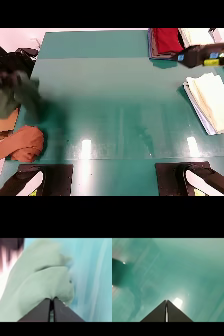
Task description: Fold the shirts.
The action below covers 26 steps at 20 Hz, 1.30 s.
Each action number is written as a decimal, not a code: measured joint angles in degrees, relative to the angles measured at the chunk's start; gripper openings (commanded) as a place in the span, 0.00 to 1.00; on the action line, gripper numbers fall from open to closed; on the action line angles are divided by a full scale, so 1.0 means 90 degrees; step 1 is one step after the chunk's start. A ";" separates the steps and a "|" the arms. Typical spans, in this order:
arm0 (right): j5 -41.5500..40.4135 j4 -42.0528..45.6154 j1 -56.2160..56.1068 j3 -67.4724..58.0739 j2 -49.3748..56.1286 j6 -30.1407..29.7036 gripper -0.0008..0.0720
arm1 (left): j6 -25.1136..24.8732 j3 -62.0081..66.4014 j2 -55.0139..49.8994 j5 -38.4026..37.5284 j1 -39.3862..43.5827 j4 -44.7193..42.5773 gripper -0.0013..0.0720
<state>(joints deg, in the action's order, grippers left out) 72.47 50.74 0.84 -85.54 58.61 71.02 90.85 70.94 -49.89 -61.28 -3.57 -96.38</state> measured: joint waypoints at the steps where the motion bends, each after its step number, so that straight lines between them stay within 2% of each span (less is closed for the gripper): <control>1: -0.0029 0.0005 0.0000 -0.0223 0.0000 0.0000 0.03 | -0.0034 0.0542 0.0044 -0.0070 0.0386 0.0056 0.05; 4: -0.0083 0.0022 0.0000 -0.0940 0.0036 0.0002 0.03 | -0.0097 0.1647 0.0107 -0.0138 0.1608 0.0100 0.05; 7: -0.0085 0.0029 0.0000 -0.1644 0.0194 0.0005 0.03 | -0.0126 0.2123 -0.0046 -0.0049 0.2878 0.0117 0.05; 11: 0.0012 0.0041 0.0000 -0.2494 0.0566 0.0049 0.03 | -0.0289 0.2322 -0.0988 -0.0041 0.4381 0.0165 0.06; 12: 0.0066 0.0041 0.0000 -0.2647 0.0658 0.0068 0.03 | -0.0381 0.2341 -0.1348 -0.0034 0.4716 0.0253 0.35; 13: 0.0114 0.0046 0.0000 -0.2771 0.0746 0.0078 0.03 | -0.0471 0.2358 -0.1683 0.0049 0.4983 0.0340 0.72; 15: 0.0216 0.0046 0.0000 -0.2919 0.0879 0.0104 0.03 | -0.0610 0.2385 -0.2307 0.0158 0.5348 0.0561 0.72; 17: 0.0277 0.0053 0.0000 -0.2931 0.0950 0.0131 0.03 | -0.0646 0.2409 -0.2676 0.0194 0.5319 0.0612 0.72; 19: 0.0311 0.0044 0.0000 -0.2861 0.0981 0.0146 0.03 | -0.0525 0.2407 -0.2890 0.0073 0.4864 0.0678 0.72; 22: 0.0374 0.0044 -0.0002 -0.2718 0.1005 0.0163 0.03 | -0.0216 0.2123 -0.3033 -0.0199 0.3667 0.0976 0.72; 26: 0.0425 0.0044 -0.0002 -0.2412 0.1018 0.0165 0.03 | -0.0151 0.1022 -0.3198 -0.0097 0.2317 0.2159 0.72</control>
<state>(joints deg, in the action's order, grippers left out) 76.29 51.13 0.82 -107.24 67.77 72.51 89.49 80.14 -78.67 -62.15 17.28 -76.95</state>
